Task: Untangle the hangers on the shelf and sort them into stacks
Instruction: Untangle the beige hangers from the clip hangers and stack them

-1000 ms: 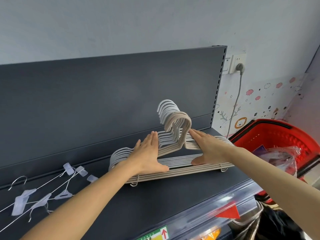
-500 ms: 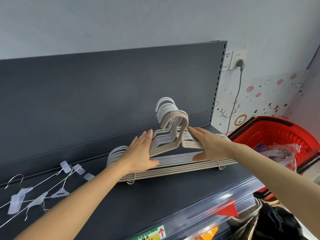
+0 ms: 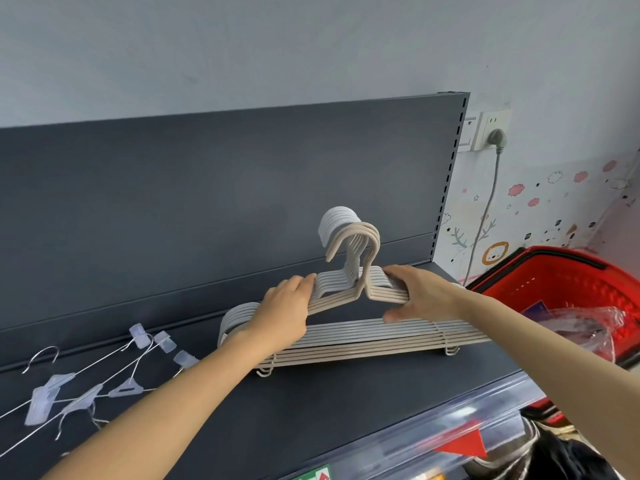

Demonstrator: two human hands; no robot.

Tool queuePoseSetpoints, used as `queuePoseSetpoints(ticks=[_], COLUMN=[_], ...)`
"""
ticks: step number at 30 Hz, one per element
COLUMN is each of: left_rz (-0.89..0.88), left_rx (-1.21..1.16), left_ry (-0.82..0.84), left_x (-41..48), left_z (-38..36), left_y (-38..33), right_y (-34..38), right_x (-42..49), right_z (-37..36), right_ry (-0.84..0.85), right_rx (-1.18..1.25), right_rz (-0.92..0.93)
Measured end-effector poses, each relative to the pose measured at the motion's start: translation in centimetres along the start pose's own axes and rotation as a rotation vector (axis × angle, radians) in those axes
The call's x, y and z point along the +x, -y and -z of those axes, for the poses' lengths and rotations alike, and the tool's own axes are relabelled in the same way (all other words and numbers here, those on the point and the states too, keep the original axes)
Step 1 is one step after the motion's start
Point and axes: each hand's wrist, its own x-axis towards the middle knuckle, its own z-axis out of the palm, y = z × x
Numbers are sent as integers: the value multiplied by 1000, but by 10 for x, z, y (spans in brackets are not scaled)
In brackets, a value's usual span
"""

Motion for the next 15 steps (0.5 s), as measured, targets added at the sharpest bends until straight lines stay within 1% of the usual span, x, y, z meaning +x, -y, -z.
queuePoseSetpoints(ticks=[5,7,11,15], left_rz=[-4,-3,25,94], left_rx=[-7,-52,-165,-271], left_ry=[-2,7,171,205], left_x=[0,2,3,5], left_z=[0,1,11,14], left_y=[1,4,9,9], right_y=[-5,-6,-9,-19], right_x=[1,0,0,7], right_z=[5,9,10,10], right_ry=[59,97,109,138], right_rx=[40,78,159,166], right_rz=[32,47,76,91])
